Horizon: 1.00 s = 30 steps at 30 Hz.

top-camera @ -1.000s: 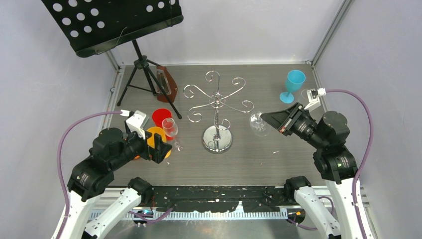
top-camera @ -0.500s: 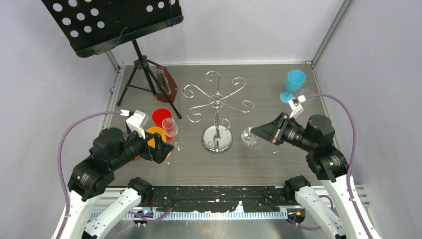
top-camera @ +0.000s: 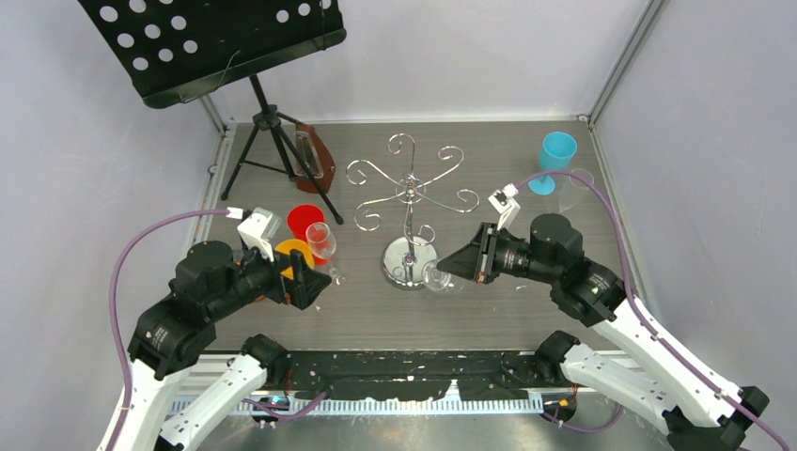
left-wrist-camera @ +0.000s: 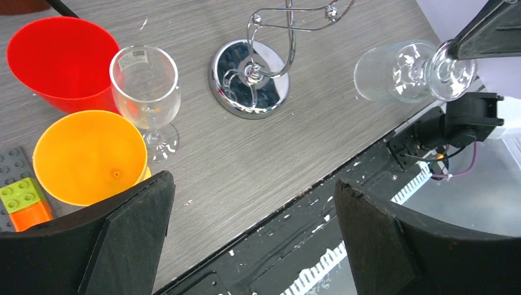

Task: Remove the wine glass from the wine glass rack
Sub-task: Place the wine glass at the center of the board.

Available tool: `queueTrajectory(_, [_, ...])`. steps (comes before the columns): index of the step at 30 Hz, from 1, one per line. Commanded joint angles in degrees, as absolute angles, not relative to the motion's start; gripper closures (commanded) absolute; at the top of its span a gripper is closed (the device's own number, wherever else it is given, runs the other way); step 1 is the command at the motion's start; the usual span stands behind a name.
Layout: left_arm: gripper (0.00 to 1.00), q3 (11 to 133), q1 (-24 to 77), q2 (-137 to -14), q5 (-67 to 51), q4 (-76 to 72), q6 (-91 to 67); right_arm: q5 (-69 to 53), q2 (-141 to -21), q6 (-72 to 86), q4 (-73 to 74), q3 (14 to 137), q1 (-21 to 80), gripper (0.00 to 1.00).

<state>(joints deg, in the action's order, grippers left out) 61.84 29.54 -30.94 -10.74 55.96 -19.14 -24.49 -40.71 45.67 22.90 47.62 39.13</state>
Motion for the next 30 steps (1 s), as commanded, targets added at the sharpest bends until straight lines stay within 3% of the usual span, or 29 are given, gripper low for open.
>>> queueTrajectory(1, [0.01,62.3,29.2,-31.0,-13.1,54.2,-21.8,-23.2,-41.6,42.5,11.6,48.8,43.7,0.94])
queueTrajectory(30, [0.01,54.7,29.3,-24.6,-24.5,44.7,-46.8,-12.1,-49.3,20.3,-8.8,50.3,66.7,0.94])
